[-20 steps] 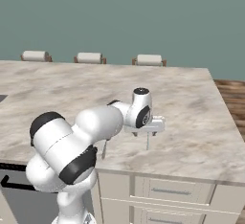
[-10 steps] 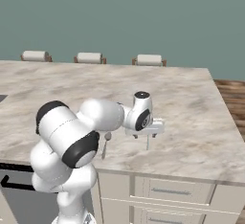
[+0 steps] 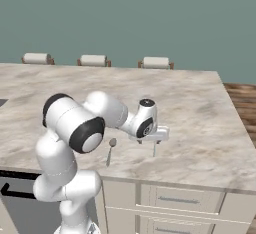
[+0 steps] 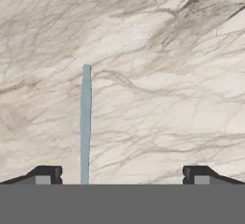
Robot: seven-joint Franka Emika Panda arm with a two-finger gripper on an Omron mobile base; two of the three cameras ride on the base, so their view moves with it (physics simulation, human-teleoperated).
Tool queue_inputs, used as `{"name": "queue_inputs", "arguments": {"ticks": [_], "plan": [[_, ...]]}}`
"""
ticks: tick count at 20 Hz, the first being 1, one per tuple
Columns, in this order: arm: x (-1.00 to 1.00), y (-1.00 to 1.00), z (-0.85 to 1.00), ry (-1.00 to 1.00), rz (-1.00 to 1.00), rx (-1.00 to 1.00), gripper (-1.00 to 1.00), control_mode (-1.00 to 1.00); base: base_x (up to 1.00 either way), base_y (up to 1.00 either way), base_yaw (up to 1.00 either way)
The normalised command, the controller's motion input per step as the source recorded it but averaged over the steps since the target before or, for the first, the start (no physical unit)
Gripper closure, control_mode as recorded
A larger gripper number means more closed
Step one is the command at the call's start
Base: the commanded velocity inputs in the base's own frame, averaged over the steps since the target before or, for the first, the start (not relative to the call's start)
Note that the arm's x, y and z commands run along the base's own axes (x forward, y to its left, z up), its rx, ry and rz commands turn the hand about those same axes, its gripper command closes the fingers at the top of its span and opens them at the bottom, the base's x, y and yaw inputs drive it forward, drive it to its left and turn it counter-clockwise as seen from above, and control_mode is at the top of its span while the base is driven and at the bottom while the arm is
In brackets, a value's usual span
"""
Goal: Organize the utensils by type. Pick up the wooden spoons from the counter and place them in the open cabinet. Then pick up the metallic utensils from the counter and place them in the open drawer.
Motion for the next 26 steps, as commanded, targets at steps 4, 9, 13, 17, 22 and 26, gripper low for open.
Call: {"name": "queue_inputs", "arguments": {"ticks": [4, 9, 13, 17, 22, 26], "plan": [[0.42, -0.28, -0.16, 0.0, 0.06, 0.07, -1.0, -1.0, 0.0, 0.0, 0.0], [0.4, -0.37, -0.2, 0.0, 0.07, 0.04, -1.0, -1.0, 0.0, 0.0, 0.0], [0.38, -0.44, -0.18, 0.0, 0.08, 0.02, -1.0, -1.0, 0.0, 0.0, 0.0], [0.26, -0.49, -0.21, 0.0, 0.05, 0.02, -1.0, -1.0, 0.0, 0.0, 0.0], [0.01, -0.82, -0.44, 0.0, 0.04, 0.04, 1.0, -1.0, 0.0, 0.0, 0.0], [-0.21, -0.81, -0.52, 0.0, 0.0, 0.04, 1.0, -1.0, 0.0, 0.0, 0.0]]}}
